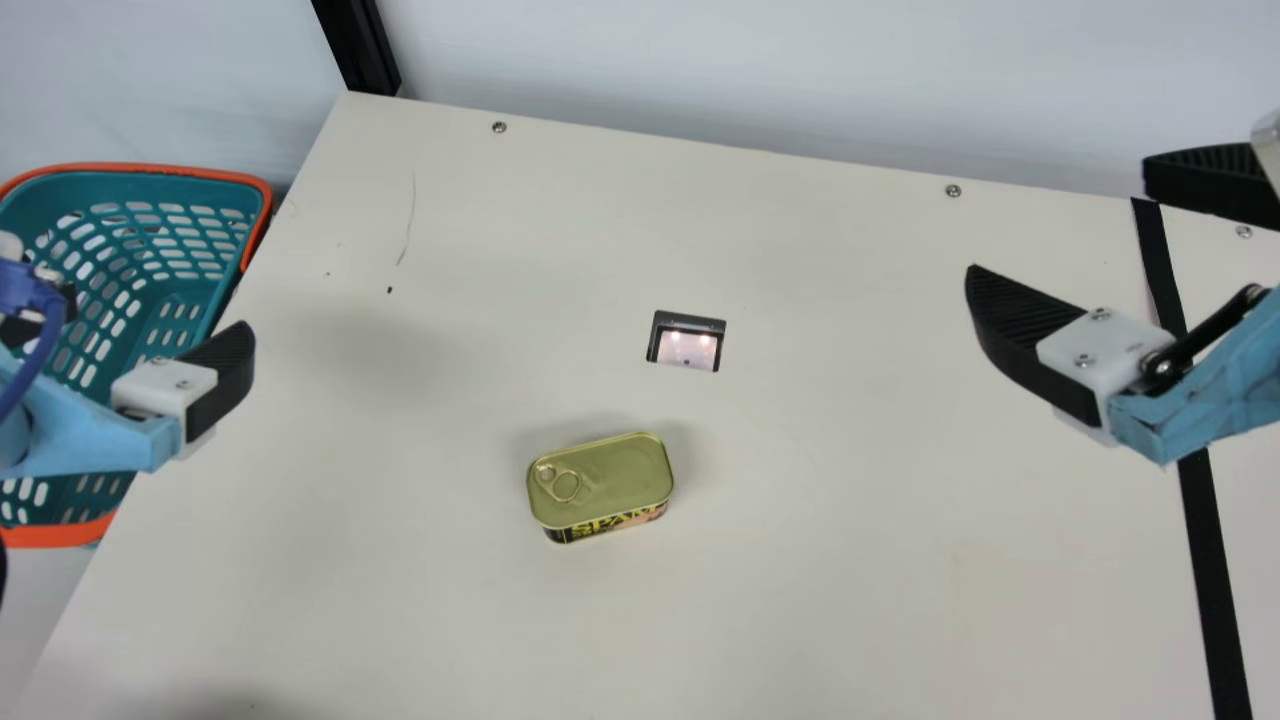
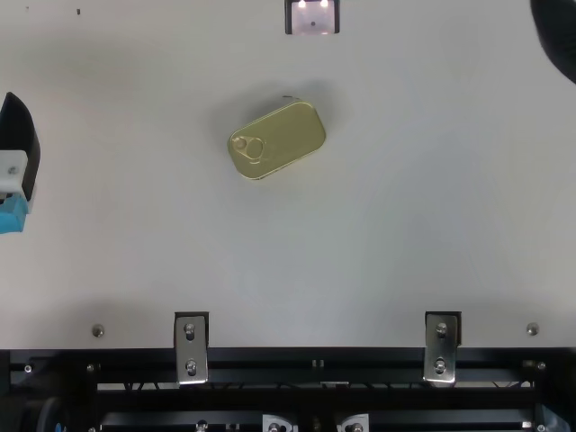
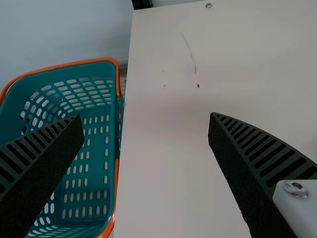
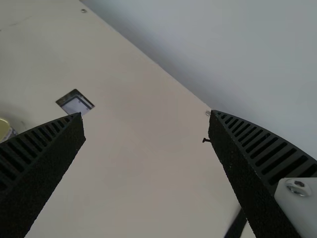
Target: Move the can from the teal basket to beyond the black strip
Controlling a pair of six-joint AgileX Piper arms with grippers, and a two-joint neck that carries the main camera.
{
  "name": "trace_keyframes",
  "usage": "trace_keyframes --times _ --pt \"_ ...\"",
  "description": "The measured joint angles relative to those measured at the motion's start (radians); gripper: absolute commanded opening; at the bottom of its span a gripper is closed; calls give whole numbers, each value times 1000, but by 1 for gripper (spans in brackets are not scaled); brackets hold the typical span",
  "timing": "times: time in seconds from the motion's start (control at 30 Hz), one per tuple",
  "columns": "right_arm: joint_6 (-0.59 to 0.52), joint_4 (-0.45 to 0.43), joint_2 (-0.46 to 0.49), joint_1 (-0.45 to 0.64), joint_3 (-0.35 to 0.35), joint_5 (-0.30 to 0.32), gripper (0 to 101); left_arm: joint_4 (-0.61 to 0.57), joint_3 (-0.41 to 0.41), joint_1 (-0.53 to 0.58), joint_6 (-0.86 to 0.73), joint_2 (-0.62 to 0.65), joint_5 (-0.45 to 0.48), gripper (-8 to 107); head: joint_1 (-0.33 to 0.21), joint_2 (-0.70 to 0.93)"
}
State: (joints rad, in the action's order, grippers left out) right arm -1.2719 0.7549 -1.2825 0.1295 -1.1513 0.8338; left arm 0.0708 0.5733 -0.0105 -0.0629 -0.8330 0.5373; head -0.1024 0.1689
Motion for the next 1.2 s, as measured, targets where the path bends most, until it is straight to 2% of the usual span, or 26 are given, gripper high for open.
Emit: trace_keyframes --times 0.07,0.17,0.23,0.37,0.53,0.77,1.0,1.2 --pt "-112 73 -24 48 5 54 101 0 0 0 0 0 0 90 0 0" --pt "-225 165 -28 76 5 73 101 0 0 0 0 0 0 90 0 0" --pt "-274 196 -28 76 3 82 101 0 0 0 0 0 0 90 0 0" --pt "-315 190 -33 63 -14 76 101 0 0 0 0 0 0 90 0 0" --pt "-272 135 -83 53 -31 94 101 0 0 0 0 0 0 90 0 0" --pt "-282 92 -168 24 -35 128 101 0 0 0 0 0 0 90 10 0" --pt "-326 85 -245 7 -1 176 101 0 0 0 0 0 0 90 0 0" --pt "-395 100 -289 -10 40 246 101 0 0 0 0 0 0 90 10 0"
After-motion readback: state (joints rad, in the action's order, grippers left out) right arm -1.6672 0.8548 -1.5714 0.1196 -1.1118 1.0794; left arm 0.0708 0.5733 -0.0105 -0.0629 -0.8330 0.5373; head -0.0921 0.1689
